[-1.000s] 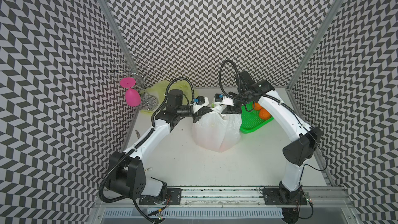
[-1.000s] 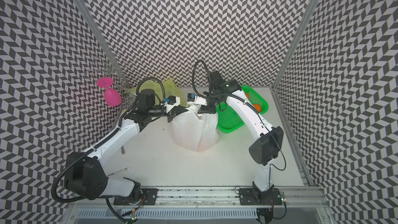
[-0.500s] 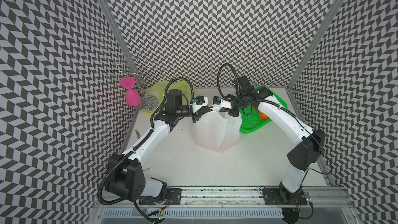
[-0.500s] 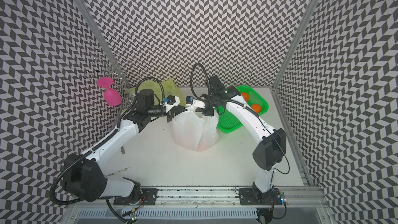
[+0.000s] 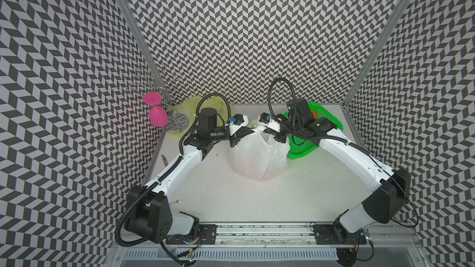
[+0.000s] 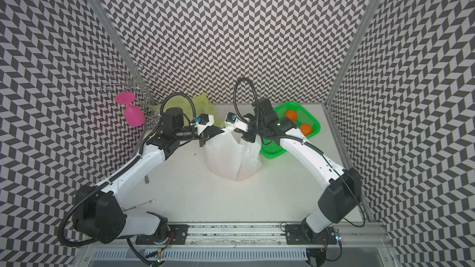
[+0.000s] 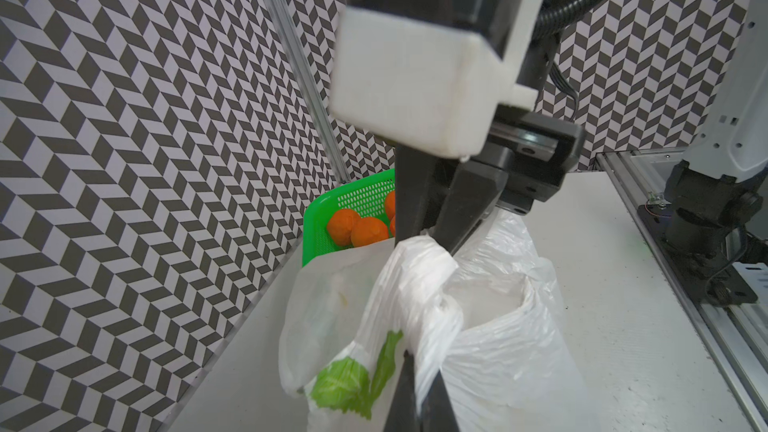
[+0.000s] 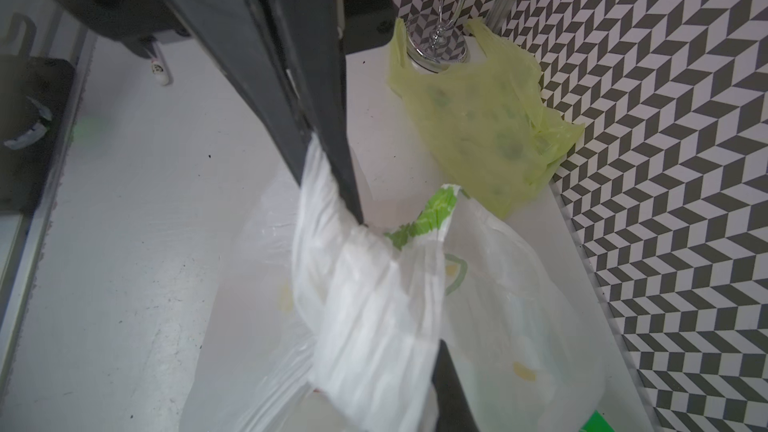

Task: Place the oranges into plastic bags & tie knots
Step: Tie the plastic bag at the center of the board.

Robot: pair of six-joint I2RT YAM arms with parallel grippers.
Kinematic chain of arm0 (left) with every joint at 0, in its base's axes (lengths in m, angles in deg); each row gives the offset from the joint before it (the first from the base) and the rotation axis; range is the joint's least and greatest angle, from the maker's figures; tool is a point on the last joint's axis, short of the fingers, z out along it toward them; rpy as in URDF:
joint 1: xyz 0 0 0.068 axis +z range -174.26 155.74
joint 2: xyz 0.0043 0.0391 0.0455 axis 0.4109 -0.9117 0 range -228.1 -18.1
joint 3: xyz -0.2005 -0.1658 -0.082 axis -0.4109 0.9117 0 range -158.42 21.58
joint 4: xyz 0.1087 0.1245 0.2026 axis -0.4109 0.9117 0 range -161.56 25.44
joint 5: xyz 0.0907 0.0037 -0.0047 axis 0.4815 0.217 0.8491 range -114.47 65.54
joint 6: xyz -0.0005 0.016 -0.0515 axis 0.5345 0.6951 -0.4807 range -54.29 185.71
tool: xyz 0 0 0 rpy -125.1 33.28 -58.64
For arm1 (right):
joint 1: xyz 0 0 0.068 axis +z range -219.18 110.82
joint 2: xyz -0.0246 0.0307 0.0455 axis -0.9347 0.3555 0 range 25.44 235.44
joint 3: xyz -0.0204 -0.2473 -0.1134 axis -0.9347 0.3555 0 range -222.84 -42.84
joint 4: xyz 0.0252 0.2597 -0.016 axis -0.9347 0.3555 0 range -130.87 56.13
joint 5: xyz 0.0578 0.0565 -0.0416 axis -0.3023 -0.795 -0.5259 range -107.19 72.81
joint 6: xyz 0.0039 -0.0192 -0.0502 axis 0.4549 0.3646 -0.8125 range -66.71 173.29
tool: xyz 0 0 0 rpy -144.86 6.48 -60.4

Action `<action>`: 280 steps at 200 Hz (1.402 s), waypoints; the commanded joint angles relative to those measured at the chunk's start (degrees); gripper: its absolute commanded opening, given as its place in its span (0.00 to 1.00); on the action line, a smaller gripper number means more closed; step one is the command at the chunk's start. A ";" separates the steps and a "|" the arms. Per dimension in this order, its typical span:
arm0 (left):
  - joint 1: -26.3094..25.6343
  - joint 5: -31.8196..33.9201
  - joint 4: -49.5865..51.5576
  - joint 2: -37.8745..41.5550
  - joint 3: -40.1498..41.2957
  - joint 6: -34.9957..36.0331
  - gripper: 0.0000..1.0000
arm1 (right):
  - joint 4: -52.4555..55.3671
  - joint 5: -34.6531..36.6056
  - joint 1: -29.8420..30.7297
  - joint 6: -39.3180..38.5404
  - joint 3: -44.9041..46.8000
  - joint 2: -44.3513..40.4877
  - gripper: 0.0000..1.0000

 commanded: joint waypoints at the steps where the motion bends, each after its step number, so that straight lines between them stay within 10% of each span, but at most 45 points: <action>1: 0.05 -0.53 -1.17 1.13 1.23 -1.27 0.00 | -10.07 -0.07 0.37 7.18 1.92 -2.98 0.12; 206: 0.01 -0.29 -8.02 -1.50 1.11 -18.95 0.00 | -28.79 10.60 3.77 25.53 8.88 -2.31 0.01; 280: 2.00 -1.49 -2.69 1.21 0.28 -16.05 0.42 | -31.65 5.82 2.39 23.46 12.63 -2.61 0.00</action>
